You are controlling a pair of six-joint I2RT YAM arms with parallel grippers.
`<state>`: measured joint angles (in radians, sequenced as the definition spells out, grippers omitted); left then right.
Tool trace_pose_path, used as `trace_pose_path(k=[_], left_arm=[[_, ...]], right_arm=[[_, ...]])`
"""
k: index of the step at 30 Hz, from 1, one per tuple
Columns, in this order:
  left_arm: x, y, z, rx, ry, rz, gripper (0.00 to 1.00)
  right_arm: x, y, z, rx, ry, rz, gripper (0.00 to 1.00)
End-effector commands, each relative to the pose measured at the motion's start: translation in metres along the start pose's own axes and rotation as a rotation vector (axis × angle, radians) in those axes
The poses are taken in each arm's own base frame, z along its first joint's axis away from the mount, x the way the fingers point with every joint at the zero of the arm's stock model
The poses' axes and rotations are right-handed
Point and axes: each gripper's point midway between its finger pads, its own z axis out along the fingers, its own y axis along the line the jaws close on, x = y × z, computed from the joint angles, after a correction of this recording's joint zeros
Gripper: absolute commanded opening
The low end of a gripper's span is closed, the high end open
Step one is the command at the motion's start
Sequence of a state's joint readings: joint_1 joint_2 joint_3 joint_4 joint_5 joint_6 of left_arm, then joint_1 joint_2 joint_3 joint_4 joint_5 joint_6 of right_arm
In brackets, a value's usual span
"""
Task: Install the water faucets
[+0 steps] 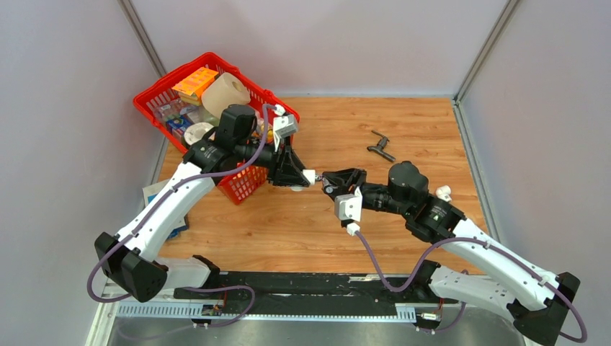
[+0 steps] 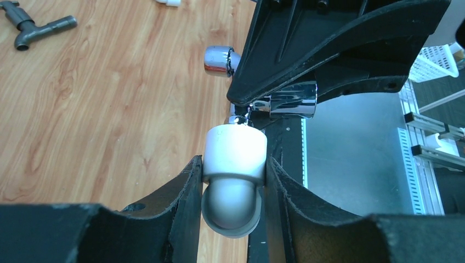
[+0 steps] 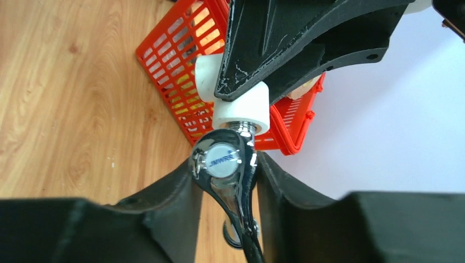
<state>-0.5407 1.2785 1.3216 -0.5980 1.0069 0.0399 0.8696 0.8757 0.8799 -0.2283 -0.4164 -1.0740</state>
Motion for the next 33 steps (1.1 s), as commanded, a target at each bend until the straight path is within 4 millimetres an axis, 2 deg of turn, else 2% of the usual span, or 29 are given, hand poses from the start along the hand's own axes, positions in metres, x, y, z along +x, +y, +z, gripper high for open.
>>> trace_pose_path(k=[1,7,10,13,16,18,19,20,21,22,25,28,33], left_arm=[[-0.016,-0.012,-0.009,0.019,-0.039,0.136,0.0],[-0.013,0.002,-0.017,-0.097,-0.049,0.292,0.0],[-0.017,0.005,-0.026,-0.2,-0.08,0.439,0.0],[-0.016,0.009,-0.03,-0.322,-0.057,0.666,0.0],[-0.015,0.007,-0.027,-0.449,-0.056,0.828,0.0],[-0.015,0.006,-0.026,-0.506,-0.055,0.895,0.0],[-0.015,-0.004,-0.022,-0.5,-0.066,0.951,0.0],[-0.013,0.006,-0.025,-0.569,-0.049,0.987,0.0],[-0.013,-0.004,-0.021,-0.563,-0.059,1.022,0.0],[-0.011,0.004,-0.023,-0.626,-0.03,1.06,0.0],[-0.005,0.003,-0.017,-0.677,-0.005,1.128,0.0],[-0.003,0.004,-0.017,-0.686,-0.025,1.089,0.0],[0.005,0.009,-0.02,-0.698,-0.039,0.991,0.0]], right_arm=[[-0.023,-0.028,-0.004,0.078,-0.053,0.096,0.32],[-0.037,-0.029,0.008,0.064,-0.142,0.427,0.0],[-0.037,-0.034,0.013,0.051,-0.165,0.704,0.0],[-0.037,-0.042,0.015,0.011,-0.198,0.966,0.0],[-0.02,-0.051,0.017,-0.037,-0.186,1.252,0.0],[-0.011,-0.046,0.019,-0.118,-0.17,1.433,0.0],[-0.002,-0.045,0.019,-0.142,-0.156,1.501,0.0],[0.005,-0.042,0.02,-0.169,-0.145,1.554,0.0],[0.013,-0.038,0.022,-0.189,-0.129,1.598,0.0],[0.019,-0.033,0.025,-0.2,-0.113,1.634,0.0],[0.029,-0.027,0.03,-0.207,-0.091,1.663,0.01],[0.032,-0.036,0.027,-0.158,-0.101,1.596,0.21],[0.03,-0.065,0.006,-0.005,-0.135,1.363,0.55]])
